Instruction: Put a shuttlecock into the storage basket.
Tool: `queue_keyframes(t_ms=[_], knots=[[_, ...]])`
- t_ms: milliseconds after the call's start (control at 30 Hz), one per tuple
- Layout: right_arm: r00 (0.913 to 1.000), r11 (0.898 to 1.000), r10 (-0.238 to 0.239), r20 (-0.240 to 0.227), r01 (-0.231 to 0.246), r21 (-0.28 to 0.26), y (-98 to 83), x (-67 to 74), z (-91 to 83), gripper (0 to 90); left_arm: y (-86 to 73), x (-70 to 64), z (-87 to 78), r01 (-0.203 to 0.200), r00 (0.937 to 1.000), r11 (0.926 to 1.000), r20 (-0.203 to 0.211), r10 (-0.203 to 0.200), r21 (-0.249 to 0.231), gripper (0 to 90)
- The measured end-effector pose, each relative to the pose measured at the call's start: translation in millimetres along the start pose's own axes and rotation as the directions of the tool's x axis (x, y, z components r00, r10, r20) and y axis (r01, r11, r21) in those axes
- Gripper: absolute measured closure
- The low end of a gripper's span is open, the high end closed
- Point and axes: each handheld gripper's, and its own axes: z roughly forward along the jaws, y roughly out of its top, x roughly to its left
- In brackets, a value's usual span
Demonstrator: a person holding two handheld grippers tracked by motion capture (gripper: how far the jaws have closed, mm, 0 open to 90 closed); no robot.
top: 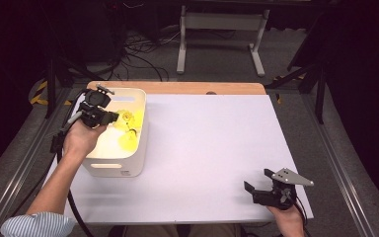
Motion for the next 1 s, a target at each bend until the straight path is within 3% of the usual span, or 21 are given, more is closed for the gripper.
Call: queue_keyframes(t_ms=[1000], knots=[[1.0000,1.000,-0.003,-0.003,0.003,0.000,0.0,0.0,0.6,8.9,-4.0,18.5,31.7,0.086,0.9963,0.9952,0.001,-0.086,0.048,88.8]])
